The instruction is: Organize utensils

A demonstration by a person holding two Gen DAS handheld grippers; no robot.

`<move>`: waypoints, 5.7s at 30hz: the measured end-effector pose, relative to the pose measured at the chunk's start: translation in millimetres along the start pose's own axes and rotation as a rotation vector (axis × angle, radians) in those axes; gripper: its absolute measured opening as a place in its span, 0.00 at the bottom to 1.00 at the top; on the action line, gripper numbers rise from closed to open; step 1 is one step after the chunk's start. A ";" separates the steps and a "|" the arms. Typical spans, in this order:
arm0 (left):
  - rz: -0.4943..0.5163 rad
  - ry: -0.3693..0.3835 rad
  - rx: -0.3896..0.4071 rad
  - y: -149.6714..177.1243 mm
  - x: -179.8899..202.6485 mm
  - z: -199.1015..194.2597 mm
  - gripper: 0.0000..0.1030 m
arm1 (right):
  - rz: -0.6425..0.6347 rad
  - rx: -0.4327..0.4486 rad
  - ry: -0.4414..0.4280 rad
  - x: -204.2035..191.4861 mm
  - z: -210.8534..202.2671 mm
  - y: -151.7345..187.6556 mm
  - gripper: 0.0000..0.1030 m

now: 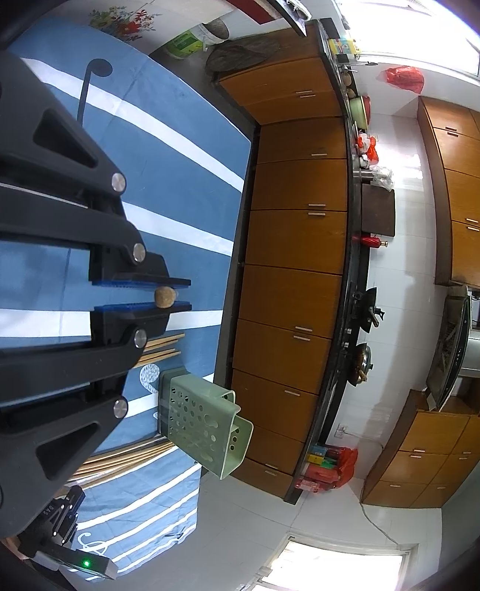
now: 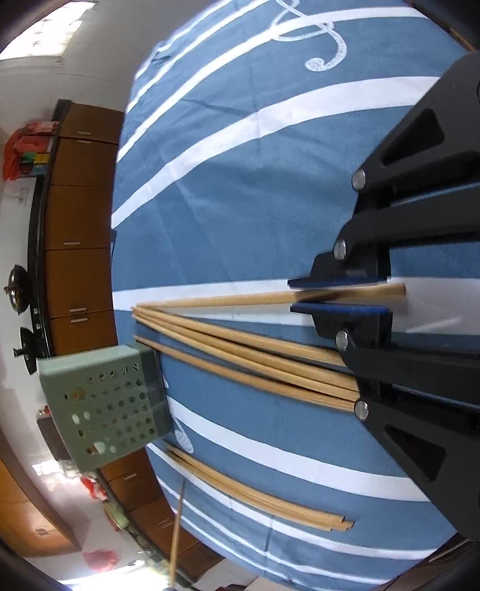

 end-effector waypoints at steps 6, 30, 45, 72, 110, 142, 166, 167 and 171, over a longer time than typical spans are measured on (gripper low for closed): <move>0.000 0.002 0.031 -5.1 0.0 -8.9 0.07 | 0.034 0.082 -0.033 8.4 -21.6 -13.1 0.07; 0.015 0.017 0.116 -40.3 4.2 -27.8 0.07 | 0.067 0.485 -0.130 0.0 -113.8 -115.9 0.07; -0.007 0.096 0.384 -156.0 32.1 -71.2 0.07 | 0.024 0.734 -0.371 -74.3 -218.2 -208.3 0.07; 0.015 0.157 0.298 -151.2 93.9 23.1 0.24 | -0.046 0.523 -0.348 -113.5 -125.1 -192.8 0.23; 0.024 0.256 -0.273 97.7 91.1 57.1 0.19 | 0.099 -0.005 -0.007 8.9 20.5 -26.0 0.08; 0.040 0.082 -0.361 105.0 60.6 86.0 0.08 | 0.012 0.017 0.032 7.1 23.4 -29.1 0.08; -0.003 0.114 -0.327 108.1 37.0 85.6 0.10 | 0.046 0.025 0.049 23.9 24.1 -36.8 0.09; -0.004 0.115 -0.327 108.1 37.1 85.6 0.10 | 0.049 0.025 0.046 24.5 24.0 -36.8 0.09; 0.033 0.096 -0.334 109.5 39.4 83.7 0.10 | 0.041 0.026 0.053 24.2 21.0 -34.1 0.09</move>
Point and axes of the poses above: each gripper's, at about its wrist camera, not at the fingertips, and z roughly the way its jaws point, x to its right, y to its underside, the point moved 6 cm from there along z, roughly the way its jaws point, and after that the axes turned 15 degrees about z, right-handed, at the moved point
